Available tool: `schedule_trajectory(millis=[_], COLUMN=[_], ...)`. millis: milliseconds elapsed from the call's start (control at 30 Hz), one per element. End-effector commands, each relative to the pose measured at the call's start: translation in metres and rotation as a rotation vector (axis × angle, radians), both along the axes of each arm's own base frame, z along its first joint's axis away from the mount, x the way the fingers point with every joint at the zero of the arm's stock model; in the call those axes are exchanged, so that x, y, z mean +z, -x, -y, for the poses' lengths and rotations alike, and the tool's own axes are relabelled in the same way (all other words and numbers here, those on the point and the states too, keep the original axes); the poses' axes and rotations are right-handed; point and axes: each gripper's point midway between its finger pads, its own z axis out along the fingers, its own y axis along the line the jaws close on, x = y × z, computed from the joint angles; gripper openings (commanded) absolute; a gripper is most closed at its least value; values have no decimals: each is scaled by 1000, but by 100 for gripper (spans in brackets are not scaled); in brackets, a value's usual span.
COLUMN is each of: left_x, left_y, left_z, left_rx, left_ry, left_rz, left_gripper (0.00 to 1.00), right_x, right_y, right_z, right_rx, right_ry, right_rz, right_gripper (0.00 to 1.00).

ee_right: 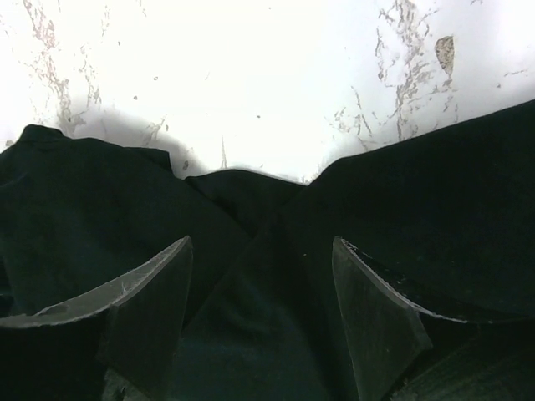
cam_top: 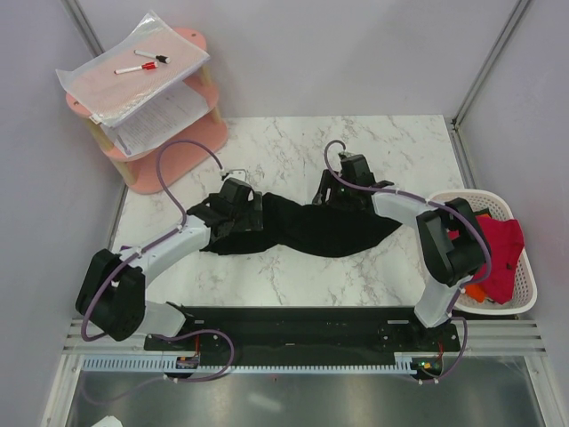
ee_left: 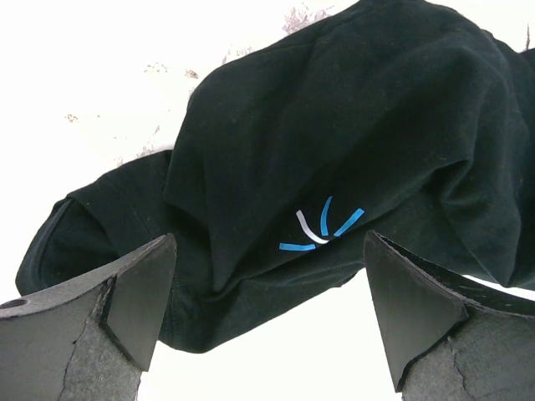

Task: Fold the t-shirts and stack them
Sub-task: Flatten out the tshirt

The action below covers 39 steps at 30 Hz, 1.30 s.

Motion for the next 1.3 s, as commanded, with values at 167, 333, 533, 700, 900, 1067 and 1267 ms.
schedule_trajectory(millis=[167, 333, 533, 700, 900, 1067, 1267], left_x=[9, 9, 7, 0, -3, -5, -1], left_y=[-14, -16, -17, -16, -16, -17, -17], left_z=[2, 1, 0, 1, 1, 0, -1], left_rx=[-6, -5, -7, -9, -17, -22, -22], left_ry=[-24, -33, -47, -55, -63, -78, -75], left_rz=[39, 42, 37, 20, 10, 8, 16], left_gripper=[100, 100, 100, 99, 100, 100, 100], right_x=[1, -5, 8, 26, 12, -10, -35], right_y=[8, 9, 1, -10, -19, -28, -36], right_z=[-42, -51, -43, 3, 67, 99, 106], right_rx=[122, 179, 170, 31, -118, -191, -208], right_ry=[-5, 28, 78, 266, 450, 492, 531], right_rz=[-67, -95, -35, 71, 66, 9, -36], right_gripper=[40, 24, 5, 37, 62, 62, 61])
